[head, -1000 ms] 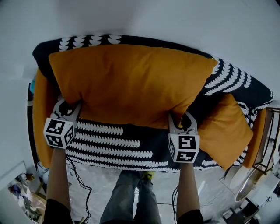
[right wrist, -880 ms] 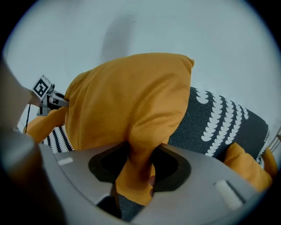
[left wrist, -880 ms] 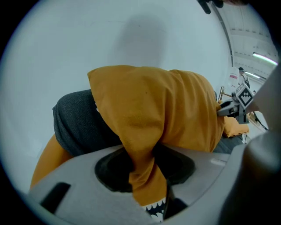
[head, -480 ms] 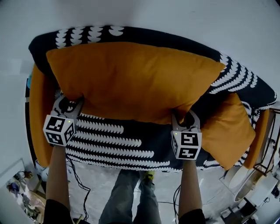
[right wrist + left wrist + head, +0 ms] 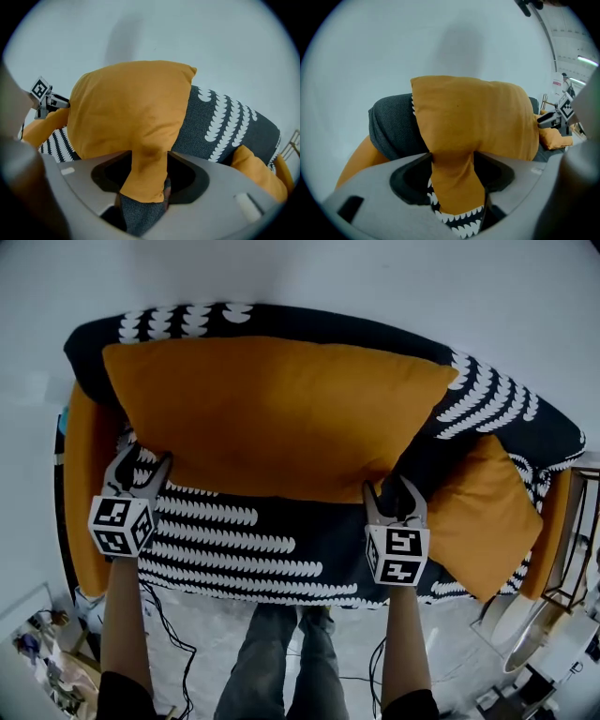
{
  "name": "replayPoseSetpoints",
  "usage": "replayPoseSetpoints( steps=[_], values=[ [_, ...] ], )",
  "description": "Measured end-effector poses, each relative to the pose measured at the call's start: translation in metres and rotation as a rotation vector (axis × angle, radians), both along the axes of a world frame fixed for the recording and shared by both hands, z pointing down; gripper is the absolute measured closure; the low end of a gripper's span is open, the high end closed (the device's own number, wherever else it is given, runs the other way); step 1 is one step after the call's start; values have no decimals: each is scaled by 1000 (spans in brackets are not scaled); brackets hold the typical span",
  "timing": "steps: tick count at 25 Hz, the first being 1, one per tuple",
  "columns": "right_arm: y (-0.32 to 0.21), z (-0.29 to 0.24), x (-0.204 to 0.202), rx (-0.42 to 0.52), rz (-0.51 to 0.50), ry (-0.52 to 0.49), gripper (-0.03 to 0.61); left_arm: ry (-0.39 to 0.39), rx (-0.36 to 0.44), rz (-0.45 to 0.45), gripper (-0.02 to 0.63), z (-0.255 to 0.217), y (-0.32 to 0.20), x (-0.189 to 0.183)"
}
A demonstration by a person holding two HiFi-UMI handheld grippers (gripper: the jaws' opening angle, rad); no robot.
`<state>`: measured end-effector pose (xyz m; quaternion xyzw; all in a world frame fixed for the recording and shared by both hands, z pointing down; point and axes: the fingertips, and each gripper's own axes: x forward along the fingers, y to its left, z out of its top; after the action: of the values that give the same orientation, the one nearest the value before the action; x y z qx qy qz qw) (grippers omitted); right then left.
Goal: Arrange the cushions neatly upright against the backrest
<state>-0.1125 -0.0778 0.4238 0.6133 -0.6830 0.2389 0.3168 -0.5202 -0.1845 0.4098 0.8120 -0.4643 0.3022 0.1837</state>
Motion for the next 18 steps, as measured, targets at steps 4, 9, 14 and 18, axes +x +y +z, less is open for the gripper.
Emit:
replayPoseSetpoints(
  steps=[4, 9, 14, 18],
  values=[
    [12, -18, 5, 27, 5, -12, 357, 21, 17, -16, 341, -18, 16, 8],
    [31, -54, 8, 75, 23, -37, 422, 38, 46, 6, 361, -54, 45, 33],
    [52, -109, 11, 147, 50, -64, 472, 87, 101, 29, 426, -106, 74, 66],
    [73, -156, 14, 197, 80, -66, 518, 98, 154, 83, 485, -153, 95, 95]
  ],
)
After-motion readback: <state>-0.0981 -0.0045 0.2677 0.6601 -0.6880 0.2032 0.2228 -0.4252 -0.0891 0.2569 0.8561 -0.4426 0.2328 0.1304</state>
